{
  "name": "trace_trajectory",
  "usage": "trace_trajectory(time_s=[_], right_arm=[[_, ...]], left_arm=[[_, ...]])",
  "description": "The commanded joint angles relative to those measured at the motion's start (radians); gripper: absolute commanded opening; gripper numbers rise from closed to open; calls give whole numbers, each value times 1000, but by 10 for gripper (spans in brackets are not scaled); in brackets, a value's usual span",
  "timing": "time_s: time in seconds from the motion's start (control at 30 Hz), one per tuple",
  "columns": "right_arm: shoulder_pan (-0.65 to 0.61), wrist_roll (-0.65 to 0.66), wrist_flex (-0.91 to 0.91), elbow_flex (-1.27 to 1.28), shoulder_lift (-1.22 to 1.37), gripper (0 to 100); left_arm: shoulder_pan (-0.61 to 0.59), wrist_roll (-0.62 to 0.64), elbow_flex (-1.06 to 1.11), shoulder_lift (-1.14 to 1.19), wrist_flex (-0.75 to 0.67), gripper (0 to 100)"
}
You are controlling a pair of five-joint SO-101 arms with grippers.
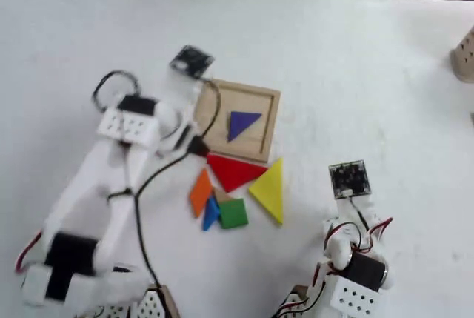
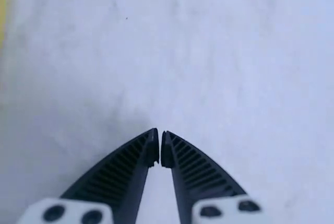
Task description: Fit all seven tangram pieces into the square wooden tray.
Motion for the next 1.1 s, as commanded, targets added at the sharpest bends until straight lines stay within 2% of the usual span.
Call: trace_trajectory(time_s=[0.0, 0.1, 0.2, 0.33, 0.47, 0.57, 0.73, 0.83, 1.0, 1.07], right_arm=[[-58, -28, -47, -97, -2, 21], [-153, -55, -50, -180, -1, 19], [-242, -58, -76, -229, 35, 18], [-262, -166, -174, -308, 232, 18], [-280, -233, -199, -493, 524, 20], [-367, -304, -197, -644, 733, 21], [-529, -562, -205, -888, 1030, 22], [-590, -666, -286, -991, 1202, 22], [-633, -747, -426, -1092, 1491, 29], [-641, -753, -424, -1134, 1569, 77]], left_arm=[[-199, 6, 302, -240, -106, 335], [-315, 6, 393, -268, -141, 335], [-361, 6, 419, -248, -141, 335], [-369, 6, 416, -214, -147, 335], [-364, 9, 416, -209, -178, 335], [-369, 11, 416, -208, -196, 335], [-371, 11, 417, -205, -201, 335], [-371, 11, 422, -205, -221, 335], [-371, 11, 422, -203, -233, 335], [-369, 11, 422, -203, -233, 335]])
